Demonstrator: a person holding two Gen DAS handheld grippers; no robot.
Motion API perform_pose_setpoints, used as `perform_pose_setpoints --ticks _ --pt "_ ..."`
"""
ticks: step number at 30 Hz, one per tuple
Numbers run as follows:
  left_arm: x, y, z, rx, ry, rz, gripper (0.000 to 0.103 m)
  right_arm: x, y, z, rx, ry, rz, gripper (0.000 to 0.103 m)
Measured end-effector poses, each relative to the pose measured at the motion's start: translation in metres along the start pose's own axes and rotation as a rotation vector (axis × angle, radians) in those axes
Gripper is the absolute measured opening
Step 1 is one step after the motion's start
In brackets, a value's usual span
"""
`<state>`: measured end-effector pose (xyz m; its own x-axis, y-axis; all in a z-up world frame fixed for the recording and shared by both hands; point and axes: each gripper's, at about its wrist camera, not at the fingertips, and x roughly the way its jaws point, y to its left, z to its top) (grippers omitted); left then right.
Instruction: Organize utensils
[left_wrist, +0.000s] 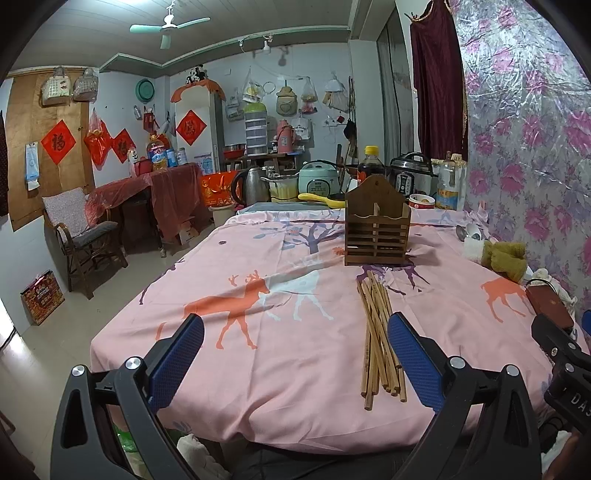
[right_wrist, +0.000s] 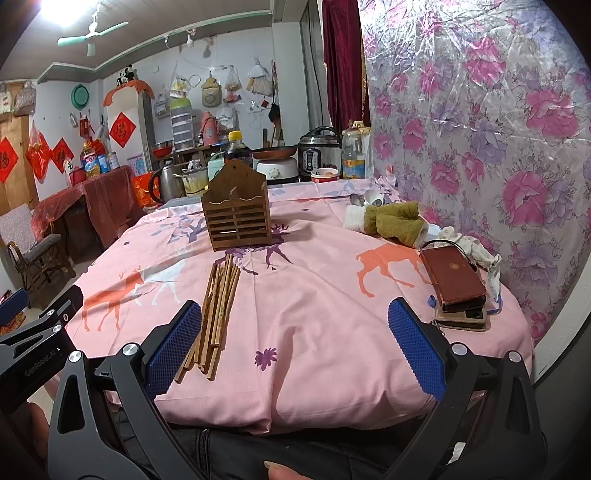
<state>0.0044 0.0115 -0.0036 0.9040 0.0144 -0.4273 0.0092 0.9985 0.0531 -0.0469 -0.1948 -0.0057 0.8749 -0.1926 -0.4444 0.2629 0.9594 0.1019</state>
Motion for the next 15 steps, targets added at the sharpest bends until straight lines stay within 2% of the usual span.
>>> perform_pose_setpoints --ticks 15 --pt "0.0020 -0.0006 -0.0010 0.003 0.002 0.002 0.098 -0.0006 0.0010 -0.0011 -0.002 0.000 -0.001 0.097"
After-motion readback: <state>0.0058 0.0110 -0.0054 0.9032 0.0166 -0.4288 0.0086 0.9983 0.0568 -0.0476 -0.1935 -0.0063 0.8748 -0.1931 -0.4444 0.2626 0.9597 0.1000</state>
